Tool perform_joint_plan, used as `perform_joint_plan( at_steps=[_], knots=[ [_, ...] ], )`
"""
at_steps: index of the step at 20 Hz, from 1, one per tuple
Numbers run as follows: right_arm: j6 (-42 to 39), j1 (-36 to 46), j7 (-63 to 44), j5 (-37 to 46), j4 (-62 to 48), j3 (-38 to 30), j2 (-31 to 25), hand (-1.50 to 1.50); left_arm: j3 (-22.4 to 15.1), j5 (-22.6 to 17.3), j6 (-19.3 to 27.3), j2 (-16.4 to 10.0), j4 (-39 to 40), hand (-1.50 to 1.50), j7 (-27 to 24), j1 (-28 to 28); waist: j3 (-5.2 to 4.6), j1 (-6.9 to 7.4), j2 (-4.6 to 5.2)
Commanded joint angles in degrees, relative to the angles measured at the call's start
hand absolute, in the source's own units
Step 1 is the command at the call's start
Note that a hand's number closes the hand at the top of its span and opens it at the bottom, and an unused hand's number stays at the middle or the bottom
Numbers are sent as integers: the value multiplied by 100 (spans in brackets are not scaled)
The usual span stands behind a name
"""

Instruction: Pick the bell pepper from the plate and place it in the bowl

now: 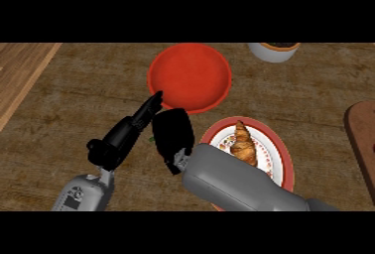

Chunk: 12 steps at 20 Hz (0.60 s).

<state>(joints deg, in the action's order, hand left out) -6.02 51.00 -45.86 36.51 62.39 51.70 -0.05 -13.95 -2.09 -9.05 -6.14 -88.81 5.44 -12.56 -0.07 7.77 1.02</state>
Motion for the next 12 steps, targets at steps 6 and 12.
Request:
perform_joint_plan(
  at_steps=[6, 12],
  knots=[
    [1808, 1466, -1060, 83, 331, 18, 4, 150, 44, 103, -28, -93, 105, 0, -254, 239, -3, -144, -53],
    [2886, 1918, -1326, -163, 334, -305, 2, 150, 277, 8, 42, -110, 39, 0, 2, -28, -1, -273, -34]
  ],
)
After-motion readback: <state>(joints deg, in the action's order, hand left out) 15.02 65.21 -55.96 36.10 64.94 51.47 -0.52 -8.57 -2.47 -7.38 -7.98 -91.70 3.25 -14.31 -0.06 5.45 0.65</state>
